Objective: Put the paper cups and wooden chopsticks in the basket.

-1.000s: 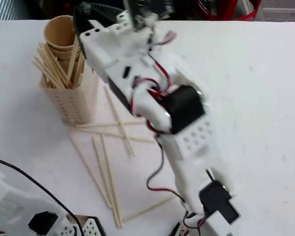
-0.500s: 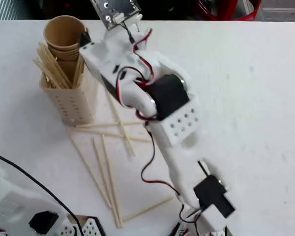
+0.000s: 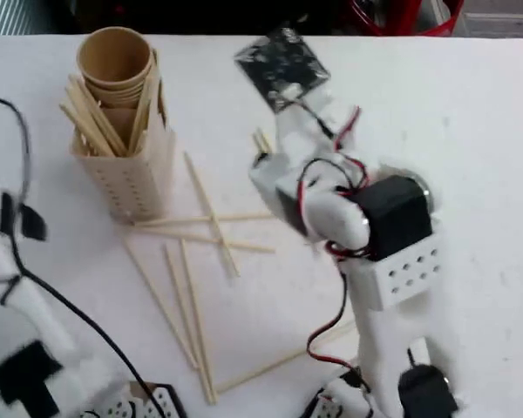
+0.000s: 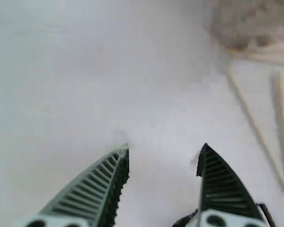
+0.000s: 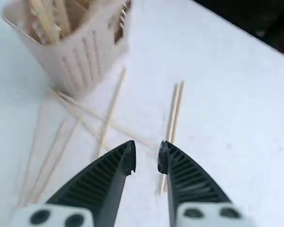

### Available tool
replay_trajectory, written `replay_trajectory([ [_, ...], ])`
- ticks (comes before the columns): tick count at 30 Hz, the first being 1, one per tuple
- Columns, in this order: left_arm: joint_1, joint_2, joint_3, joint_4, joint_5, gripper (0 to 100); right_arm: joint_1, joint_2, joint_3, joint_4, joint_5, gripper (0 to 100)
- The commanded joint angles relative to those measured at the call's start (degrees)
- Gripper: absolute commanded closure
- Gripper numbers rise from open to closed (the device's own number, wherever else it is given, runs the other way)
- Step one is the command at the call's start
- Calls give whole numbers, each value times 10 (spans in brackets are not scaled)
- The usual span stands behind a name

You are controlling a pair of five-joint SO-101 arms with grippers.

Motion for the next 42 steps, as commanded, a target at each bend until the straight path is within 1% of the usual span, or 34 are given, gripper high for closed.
replay_trajectory([
  [1,120,-166,166,-10,-18,757,95,-106,275,-72,71,917],
  [3,194,-218,229,-36,7,756,141,-152,414,-141,98,917],
  [6,283,-247,299,-106,91,756,189,-214,615,-260,124,917],
  [9,342,-231,356,-189,152,755,216,-269,770,-338,152,917],
  [11,368,-210,390,-245,181,754,231,-301,843,-370,172,917],
  [13,386,-182,421,-295,200,753,250,-332,896,-388,185,917],
  [16,397,-138,454,-352,222,718,276,-371,939,-395,190,917],
  [21,396,-62,484,-434,264,710,281,-425,994,-408,185,917],
  [24,398,-7,479,-477,272,710,284,-451,1013,-410,185,917],
  [26,398,33,463,-479,273,710,284,-464,1020,-409,185,917],
  [28,397,73,451,-478,294,710,284,-475,1028,-409,185,917],
  [30,397,109,425,-457,310,711,284,-482,1033,-410,185,917],
  [34,404,175,375,-427,309,775,284,-491,1036,-410,185,917],
  [38,446,237,316,-393,309,839,284,-490,1036,-410,185,917],
  [42,502,273,269,-384,308,879,284,-490,1036,-410,185,917],
])
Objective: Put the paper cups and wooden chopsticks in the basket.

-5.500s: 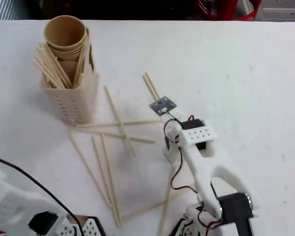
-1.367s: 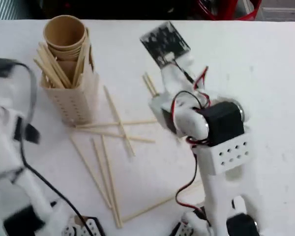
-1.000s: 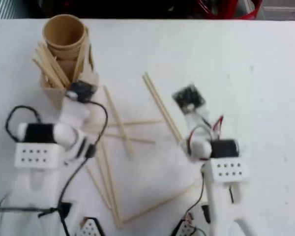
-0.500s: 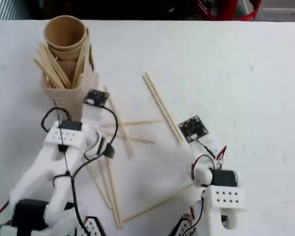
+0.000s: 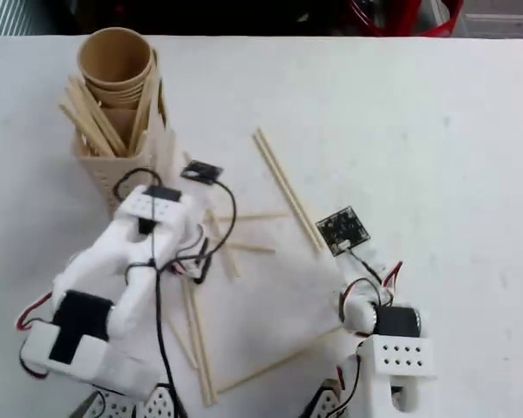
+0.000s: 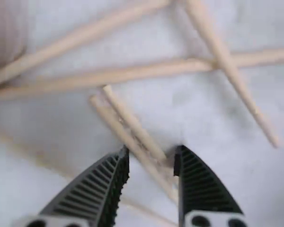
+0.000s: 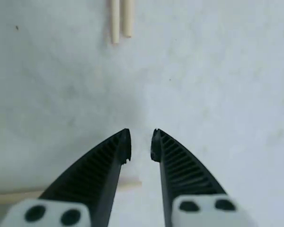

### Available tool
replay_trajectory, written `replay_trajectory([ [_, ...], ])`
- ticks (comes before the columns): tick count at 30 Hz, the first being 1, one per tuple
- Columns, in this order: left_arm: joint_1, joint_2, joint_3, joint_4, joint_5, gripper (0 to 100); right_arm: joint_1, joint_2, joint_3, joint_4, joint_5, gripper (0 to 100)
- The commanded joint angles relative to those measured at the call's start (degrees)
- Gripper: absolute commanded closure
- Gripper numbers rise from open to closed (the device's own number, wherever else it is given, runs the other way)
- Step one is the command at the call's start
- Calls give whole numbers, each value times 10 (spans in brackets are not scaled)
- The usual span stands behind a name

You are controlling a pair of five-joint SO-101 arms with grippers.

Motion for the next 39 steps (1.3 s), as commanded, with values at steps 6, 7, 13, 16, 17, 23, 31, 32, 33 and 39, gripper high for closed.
replay_trajectory([
  [6,81,37,-83,-14,-4,924,8,-5,-2,-8,2,917],
  [7,87,37,-90,-17,-13,931,8,-5,-2,-8,2,917],
  [13,105,37,-178,-17,-64,951,8,-5,-2,-8,2,917],
  [16,102,36,-227,-12,-97,951,8,-5,-2,-8,2,917],
  [17,102,35,-244,-3,-105,951,8,-5,-2,-8,2,917],
  [23,101,33,-386,91,-113,976,8,-5,-2,-9,2,918],
  [31,100,32,-747,264,-113,976,8,-5,-2,-9,2,919],
  [32,100,32,-815,292,-113,976,8,-5,-2,-10,2,919],
  [33,100,32,-886,320,-113,976,8,-5,-2,-10,2,919],
  [39,59,34,-1255,372,-142,977,7,-5,-1,-10,2,919],
])
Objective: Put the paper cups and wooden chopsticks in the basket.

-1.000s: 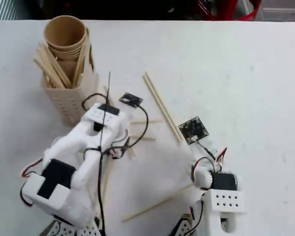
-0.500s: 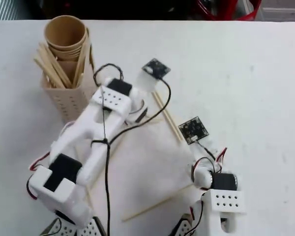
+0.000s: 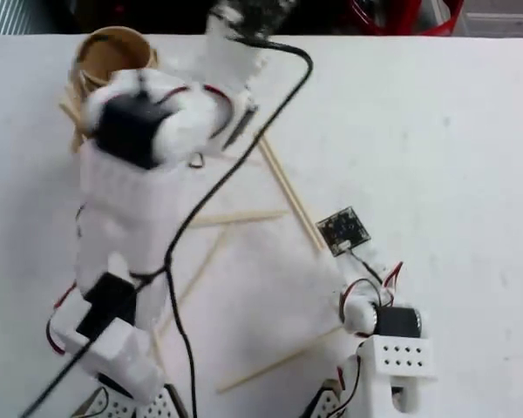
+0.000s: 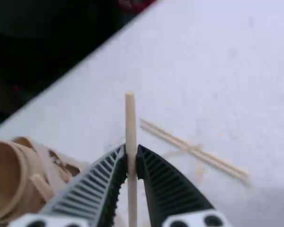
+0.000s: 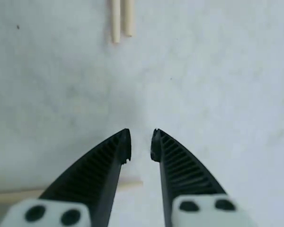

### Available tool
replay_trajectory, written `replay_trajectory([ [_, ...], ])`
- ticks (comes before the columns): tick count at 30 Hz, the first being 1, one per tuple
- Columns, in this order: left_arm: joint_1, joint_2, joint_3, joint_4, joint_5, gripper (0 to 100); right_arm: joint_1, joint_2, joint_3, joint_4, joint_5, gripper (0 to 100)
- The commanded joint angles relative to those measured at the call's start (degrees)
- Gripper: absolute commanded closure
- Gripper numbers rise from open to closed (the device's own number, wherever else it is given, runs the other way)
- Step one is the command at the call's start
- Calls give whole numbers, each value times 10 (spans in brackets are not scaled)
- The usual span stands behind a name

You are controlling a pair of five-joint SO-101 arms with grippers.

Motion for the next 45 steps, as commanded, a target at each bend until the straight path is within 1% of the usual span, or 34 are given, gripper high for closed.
replay_trajectory([
  [1,-52,-7,-251,-5,-40,977,7,-5,-3,-10,2,919],
  [2,-77,-7,-274,-16,-49,977,7,-5,-3,-10,2,919],
  [4,-131,-7,-274,-47,-45,977,6,-6,1,-12,4,918],
  [6,-182,-7,-262,-90,-21,977,4,-6,10,-27,4,918],
  [8,-217,-7,-243,-128,21,977,6,-6,14,-36,4,918],
  [10,-235,-7,-218,-155,59,977,7,-6,15,-37,4,918],
  [17,-259,-7,-92,-214,164,977,7,-6,15,-38,4,918],
  [21,-276,-7,-12,-222,176,977,7,-6,15,-38,5,918],
  [27,-289,-8,87,-217,177,968,7,-6,15,-38,6,918],
  [30,-291,-12,105,-215,177,885,7,-6,15,-38,6,918],
  [32,-291,-13,101,-204,177,845,7,-6,15,-38,6,918],
  [35,-289,-19,62,-166,174,849,7,-6,15,-38,6,918],
  [38,-283,-39,-1,-101,172,849,7,-6,15,-38,6,918],
  [39,-275,-49,-23,-69,166,849,7,-6,15,-38,6,918],
  [41,-252,-70,-55,11,121,849,7,-6,15,-38,6,918],
  [42,-230,-81,-54,26,95,850,7,-6,15,-38,6,918],
  [43,-216,-95,-31,18,69,850,7,-6,15,-38,6,918],
  [45,-218,-132,31,17,40,850,7,-6,15,-38,6,918],
])
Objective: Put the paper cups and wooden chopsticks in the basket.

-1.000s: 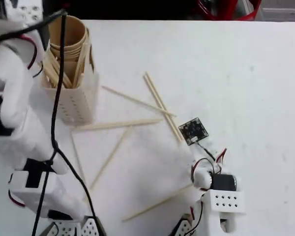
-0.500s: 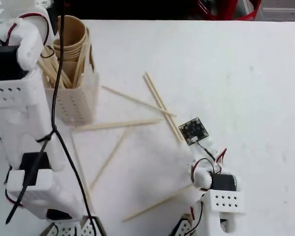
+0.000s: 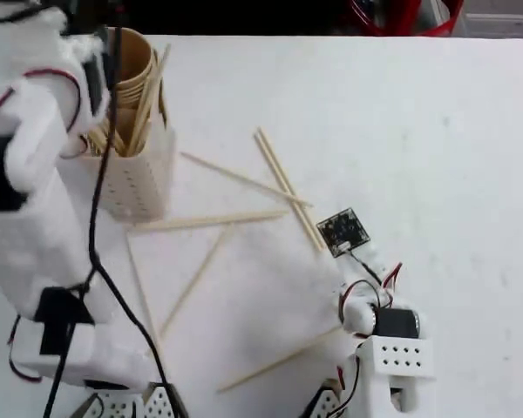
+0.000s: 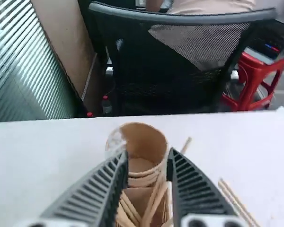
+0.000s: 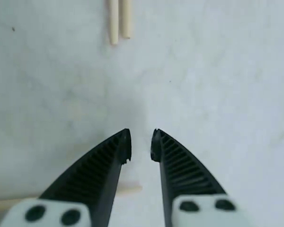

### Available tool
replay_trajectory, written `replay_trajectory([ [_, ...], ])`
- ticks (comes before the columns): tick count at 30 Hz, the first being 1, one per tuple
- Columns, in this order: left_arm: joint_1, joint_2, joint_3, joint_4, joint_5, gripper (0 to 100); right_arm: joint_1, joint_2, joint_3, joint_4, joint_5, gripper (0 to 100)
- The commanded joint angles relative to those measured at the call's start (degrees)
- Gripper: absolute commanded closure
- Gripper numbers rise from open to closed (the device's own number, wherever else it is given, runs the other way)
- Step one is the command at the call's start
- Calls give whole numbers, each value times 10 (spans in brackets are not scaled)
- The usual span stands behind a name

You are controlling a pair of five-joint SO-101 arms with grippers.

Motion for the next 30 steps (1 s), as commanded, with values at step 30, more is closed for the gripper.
replay_trajectory([
  [30,173,-342,1240,-374,-297,790,5,-6,-3,-9,5,918],
])
